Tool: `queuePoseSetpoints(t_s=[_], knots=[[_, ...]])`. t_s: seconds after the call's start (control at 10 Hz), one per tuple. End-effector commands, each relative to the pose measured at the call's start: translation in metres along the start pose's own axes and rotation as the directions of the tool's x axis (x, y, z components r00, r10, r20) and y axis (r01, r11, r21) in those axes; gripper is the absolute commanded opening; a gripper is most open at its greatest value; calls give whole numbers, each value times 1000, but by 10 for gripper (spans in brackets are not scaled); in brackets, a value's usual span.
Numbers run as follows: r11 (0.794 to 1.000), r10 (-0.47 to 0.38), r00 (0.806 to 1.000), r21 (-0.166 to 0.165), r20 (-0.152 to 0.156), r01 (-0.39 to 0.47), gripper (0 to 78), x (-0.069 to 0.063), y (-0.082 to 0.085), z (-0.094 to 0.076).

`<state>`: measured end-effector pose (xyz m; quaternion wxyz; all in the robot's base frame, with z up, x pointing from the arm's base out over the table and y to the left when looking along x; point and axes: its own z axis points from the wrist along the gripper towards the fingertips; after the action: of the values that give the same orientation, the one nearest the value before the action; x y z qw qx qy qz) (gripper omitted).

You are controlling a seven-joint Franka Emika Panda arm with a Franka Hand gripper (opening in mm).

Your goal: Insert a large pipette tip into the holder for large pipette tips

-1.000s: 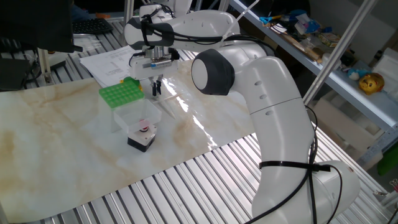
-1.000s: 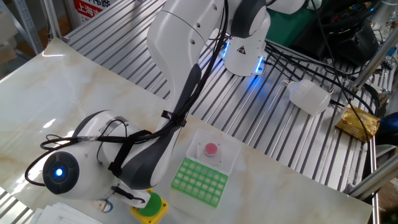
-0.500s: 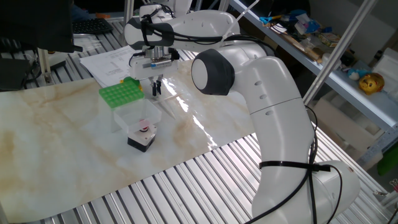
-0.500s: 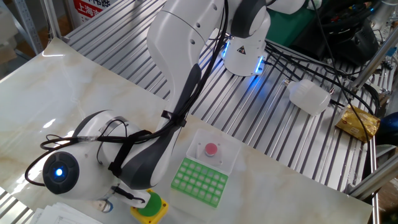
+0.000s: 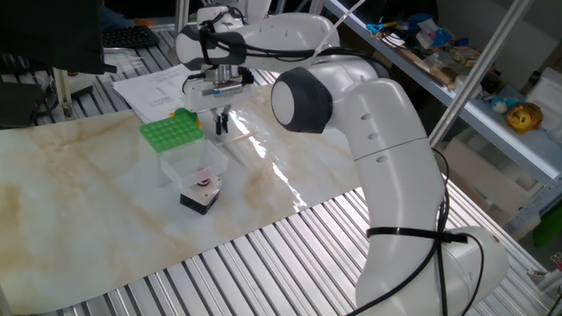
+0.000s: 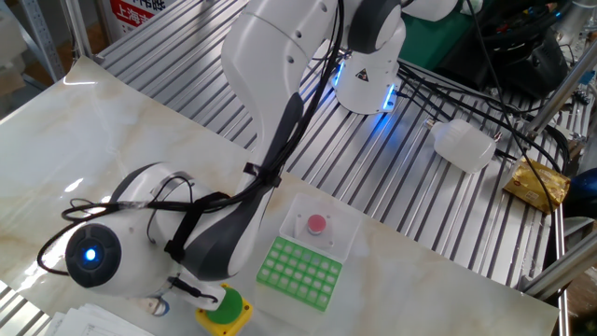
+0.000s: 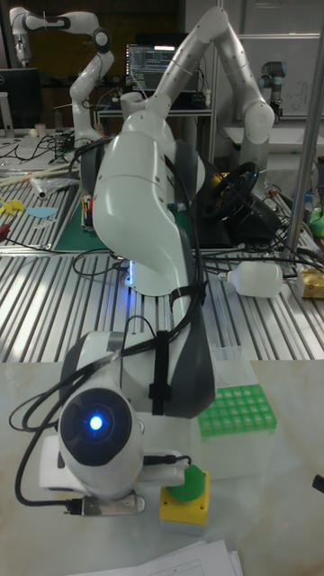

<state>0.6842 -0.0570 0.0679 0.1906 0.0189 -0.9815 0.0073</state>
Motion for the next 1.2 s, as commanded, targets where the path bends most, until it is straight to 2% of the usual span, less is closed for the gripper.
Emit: queuePoseSetpoints(t_s=[0.1, 0.2, 0.3, 0.5, 0.7, 0.8, 1.0, 1.1, 1.2], knots=[[998, 57, 997, 13, 48, -57, 11, 8, -6, -24], [998, 65, 996, 12, 55, -65, 11, 9, -7, -26], [996, 91, 993, 9, 79, -92, 11, 13, -9, -31], [991, 129, 986, 6, 105, -131, 11, 19, -12, -42], [990, 142, 984, 3, 110, -144, 11, 22, -14, -48], [986, 164, 979, 1, 121, -165, 11, 27, -16, -58], [983, 182, 974, -3, 132, -184, 11, 29, -15, -63], [976, 215, 964, -10, 155, -216, 11, 32, -14, -67], [972, 231, 959, -11, 164, -233, 11, 34, -14, -70]])
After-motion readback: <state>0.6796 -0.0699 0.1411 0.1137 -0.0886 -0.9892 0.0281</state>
